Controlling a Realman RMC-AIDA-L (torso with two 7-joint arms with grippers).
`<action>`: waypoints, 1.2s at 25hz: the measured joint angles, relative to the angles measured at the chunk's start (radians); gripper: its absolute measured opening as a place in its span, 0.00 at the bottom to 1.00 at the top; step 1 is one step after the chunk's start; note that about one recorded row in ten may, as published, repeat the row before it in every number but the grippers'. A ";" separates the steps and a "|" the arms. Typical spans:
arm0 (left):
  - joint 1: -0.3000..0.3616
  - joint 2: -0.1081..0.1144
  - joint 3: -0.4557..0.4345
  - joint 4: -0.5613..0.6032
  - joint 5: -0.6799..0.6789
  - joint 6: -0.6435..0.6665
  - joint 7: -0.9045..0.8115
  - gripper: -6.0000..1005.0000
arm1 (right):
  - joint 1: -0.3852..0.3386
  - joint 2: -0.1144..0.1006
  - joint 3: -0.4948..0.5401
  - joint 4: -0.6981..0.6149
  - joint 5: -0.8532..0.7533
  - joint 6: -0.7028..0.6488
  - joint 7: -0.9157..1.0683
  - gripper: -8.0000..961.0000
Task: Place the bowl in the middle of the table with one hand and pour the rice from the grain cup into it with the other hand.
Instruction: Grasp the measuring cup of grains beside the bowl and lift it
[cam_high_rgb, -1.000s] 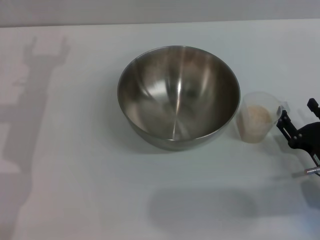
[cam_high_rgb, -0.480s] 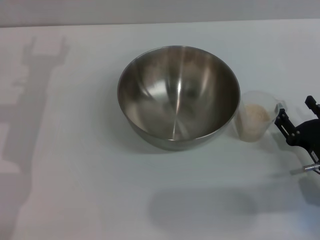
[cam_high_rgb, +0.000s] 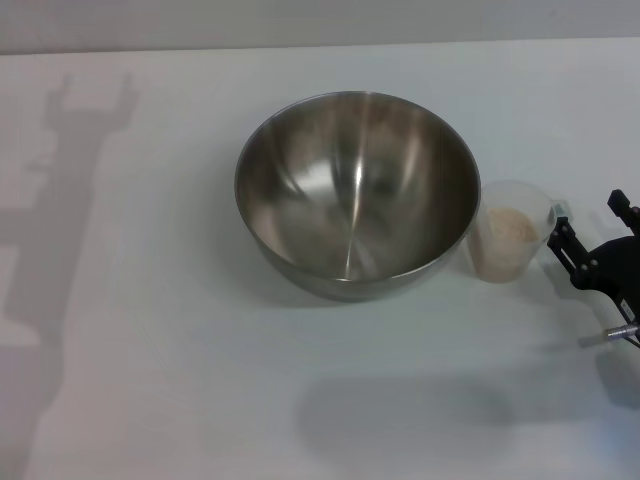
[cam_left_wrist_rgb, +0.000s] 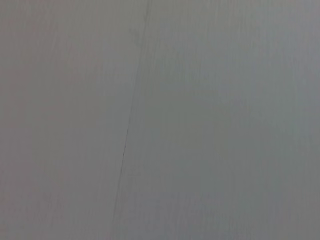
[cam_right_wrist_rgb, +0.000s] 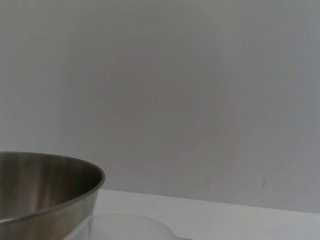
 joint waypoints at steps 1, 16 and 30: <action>0.000 0.000 0.000 0.000 0.000 0.000 0.000 0.84 | -0.001 0.000 0.000 0.000 0.001 -0.002 0.000 0.75; 0.011 0.000 0.000 -0.010 0.000 0.011 -0.001 0.84 | 0.000 0.002 -0.002 0.000 -0.002 -0.006 0.002 0.62; 0.023 0.000 0.000 -0.011 0.000 0.025 -0.002 0.84 | 0.024 0.003 -0.011 0.000 -0.005 0.000 0.001 0.13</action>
